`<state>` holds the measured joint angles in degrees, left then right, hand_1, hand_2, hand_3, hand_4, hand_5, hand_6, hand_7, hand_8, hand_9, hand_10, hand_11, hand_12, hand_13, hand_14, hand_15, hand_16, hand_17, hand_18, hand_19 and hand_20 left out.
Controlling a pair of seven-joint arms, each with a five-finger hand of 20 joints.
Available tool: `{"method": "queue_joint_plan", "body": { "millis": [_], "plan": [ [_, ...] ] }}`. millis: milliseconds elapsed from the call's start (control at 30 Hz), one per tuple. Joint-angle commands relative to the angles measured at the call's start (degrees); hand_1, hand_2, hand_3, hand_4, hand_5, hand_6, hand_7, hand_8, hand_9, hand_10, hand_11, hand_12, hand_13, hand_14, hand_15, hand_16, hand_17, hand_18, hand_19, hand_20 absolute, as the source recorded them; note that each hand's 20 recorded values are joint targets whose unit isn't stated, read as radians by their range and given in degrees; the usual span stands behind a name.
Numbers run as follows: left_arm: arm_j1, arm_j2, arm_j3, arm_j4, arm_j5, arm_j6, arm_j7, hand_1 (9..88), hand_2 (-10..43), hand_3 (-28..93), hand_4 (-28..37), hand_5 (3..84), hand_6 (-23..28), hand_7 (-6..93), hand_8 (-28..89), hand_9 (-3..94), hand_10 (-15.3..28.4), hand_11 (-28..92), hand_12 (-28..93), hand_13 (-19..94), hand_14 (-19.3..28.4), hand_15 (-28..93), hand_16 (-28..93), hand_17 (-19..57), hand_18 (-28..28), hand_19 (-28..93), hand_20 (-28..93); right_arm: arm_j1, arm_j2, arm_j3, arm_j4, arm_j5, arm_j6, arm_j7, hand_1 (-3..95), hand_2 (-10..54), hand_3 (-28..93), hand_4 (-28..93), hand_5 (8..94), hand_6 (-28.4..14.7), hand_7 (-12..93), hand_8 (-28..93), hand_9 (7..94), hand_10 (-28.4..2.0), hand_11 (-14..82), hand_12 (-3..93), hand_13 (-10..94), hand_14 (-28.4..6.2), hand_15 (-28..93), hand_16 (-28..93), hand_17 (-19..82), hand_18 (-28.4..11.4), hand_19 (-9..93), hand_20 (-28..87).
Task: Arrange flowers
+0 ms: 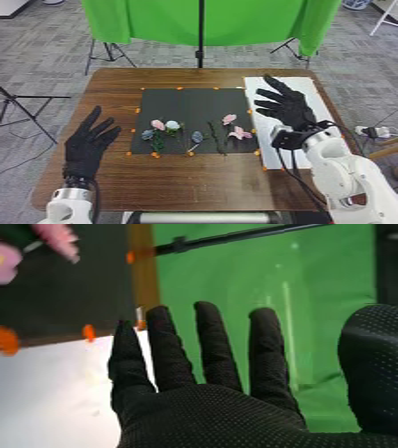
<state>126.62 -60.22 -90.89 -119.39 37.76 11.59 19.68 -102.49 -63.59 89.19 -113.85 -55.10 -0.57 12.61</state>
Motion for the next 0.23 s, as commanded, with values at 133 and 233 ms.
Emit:
{"method": "queue_joint_plan", "body": {
  "millis": [133,233],
  "plan": [
    [1.34,0.7,1.26,0.58,-1.45,0.46,2.71,17.6,6.5,77,-28.3,28.3,0.1,13.8,-12,31.9,15.8,19,12,24,24.0,44,-5,-9.2,24.8,49,19,-4.72,0.37,-1.35,0.31,-1.5,2.41,-6.3,14.0,4.8,78,-28,30.9,8.1,15,-13,38.6,-10.0,6.4,14.1,30,-18.9,7,27,0,-22.4,41,19],
    [1.65,0.15,0.65,0.48,-0.89,0.11,2.01,17.7,6.3,77,-28.3,29.3,0.6,13.9,-12,32.4,16.0,20,12,24,24.2,45,-5,-8.9,25.2,50,19,-5.18,0.56,-0.98,0.26,-0.9,2.67,-6.64,14.9,4.1,78,-28,34.4,7.5,15,-14,40.8,-10.2,6.8,13.7,32,-18.9,8,27,1,-22.8,42,19]
  ]
}}
